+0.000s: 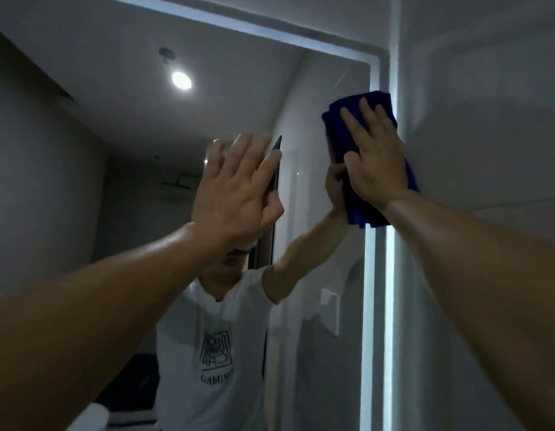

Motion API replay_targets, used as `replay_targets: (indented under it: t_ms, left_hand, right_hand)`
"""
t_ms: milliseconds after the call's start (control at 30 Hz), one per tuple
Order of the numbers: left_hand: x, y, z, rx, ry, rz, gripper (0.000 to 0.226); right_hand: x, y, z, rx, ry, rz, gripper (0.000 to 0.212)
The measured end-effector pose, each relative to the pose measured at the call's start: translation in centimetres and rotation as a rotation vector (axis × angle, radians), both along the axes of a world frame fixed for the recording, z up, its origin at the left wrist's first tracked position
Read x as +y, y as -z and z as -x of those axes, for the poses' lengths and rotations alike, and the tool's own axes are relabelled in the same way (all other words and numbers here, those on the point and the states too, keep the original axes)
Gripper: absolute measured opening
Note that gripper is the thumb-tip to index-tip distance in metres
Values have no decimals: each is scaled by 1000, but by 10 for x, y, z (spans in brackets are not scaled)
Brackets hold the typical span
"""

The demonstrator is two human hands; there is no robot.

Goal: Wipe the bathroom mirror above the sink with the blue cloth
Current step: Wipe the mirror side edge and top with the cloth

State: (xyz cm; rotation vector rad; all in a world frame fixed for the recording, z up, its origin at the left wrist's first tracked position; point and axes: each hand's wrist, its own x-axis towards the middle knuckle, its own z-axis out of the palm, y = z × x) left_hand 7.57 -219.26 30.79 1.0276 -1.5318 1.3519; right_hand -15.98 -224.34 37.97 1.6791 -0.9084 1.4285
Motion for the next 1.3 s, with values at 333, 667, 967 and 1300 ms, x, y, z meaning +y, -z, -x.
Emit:
replay_targets:
  t_ms: [333, 667, 967, 1300]
  left_hand:
    - [-16, 109, 13, 0, 58, -106, 62]
    - [-22, 196, 9, -25, 70, -139, 69]
    - [-16, 246, 19, -55, 136, -202, 65]
    - [8, 332, 21, -42, 140, -436, 66]
  right_hand:
    - [6, 148, -8, -171, 26, -73, 74]
    - [4, 280, -9, -188, 26, -57, 74]
    - [10, 442, -10, -204, 22, -222, 66]
    - [32, 568, -47, -287, 82, -291, 89]
